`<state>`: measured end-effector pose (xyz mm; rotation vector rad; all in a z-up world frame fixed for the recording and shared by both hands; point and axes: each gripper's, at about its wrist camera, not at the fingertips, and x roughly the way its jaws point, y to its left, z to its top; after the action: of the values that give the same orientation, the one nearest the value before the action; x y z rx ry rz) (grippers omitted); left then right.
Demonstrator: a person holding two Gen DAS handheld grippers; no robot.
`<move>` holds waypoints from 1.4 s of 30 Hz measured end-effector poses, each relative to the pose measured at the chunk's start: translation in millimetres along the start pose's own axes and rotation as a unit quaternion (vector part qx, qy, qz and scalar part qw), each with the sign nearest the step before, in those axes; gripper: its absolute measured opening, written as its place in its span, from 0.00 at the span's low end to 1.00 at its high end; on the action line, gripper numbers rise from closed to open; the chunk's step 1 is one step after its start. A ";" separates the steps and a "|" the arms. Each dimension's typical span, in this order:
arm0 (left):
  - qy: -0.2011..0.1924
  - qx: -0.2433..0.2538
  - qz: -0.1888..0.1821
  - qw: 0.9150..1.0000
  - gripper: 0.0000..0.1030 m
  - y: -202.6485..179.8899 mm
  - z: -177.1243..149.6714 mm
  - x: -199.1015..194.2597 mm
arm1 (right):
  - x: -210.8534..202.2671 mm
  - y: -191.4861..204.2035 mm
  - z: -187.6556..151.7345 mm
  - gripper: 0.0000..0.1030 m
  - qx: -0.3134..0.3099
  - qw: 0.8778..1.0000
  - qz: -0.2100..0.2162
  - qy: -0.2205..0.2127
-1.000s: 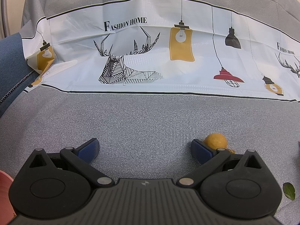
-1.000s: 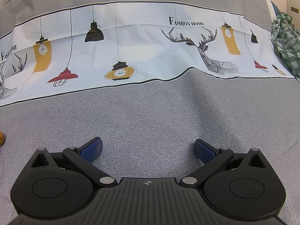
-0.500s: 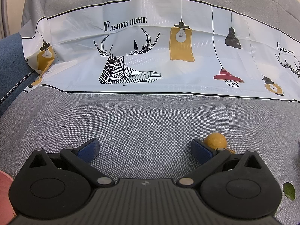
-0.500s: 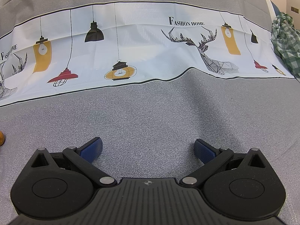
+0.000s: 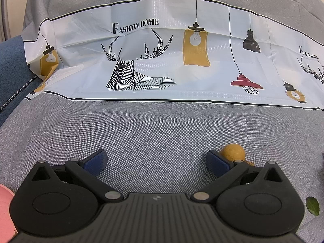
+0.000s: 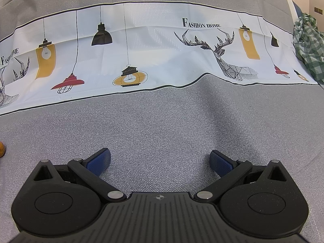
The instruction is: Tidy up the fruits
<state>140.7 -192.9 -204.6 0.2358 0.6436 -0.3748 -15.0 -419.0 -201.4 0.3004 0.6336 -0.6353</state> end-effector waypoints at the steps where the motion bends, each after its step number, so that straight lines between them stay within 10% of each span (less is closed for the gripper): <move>1: 0.000 0.000 0.000 1.000 1.00 0.0 0.1 0.0 | 0.1 0.1 0.0 0.99 0.000 1.000 0.000 0.000; 37: 0.038 0.007 -0.004 0.999 1.00 -2.9 19.8 7.8 | 4.2 4.6 7.2 1.00 0.012 1.000 -0.017 0.014; 42: 0.036 0.044 -0.028 0.998 1.00 22.4 62.2 -21.6 | -28.5 38.5 11.3 0.99 -0.060 0.993 0.094 0.043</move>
<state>167.5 -187.2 -140.7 0.3165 0.7074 -0.4506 -3.3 -381.4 -172.0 0.2716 0.7143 -0.4042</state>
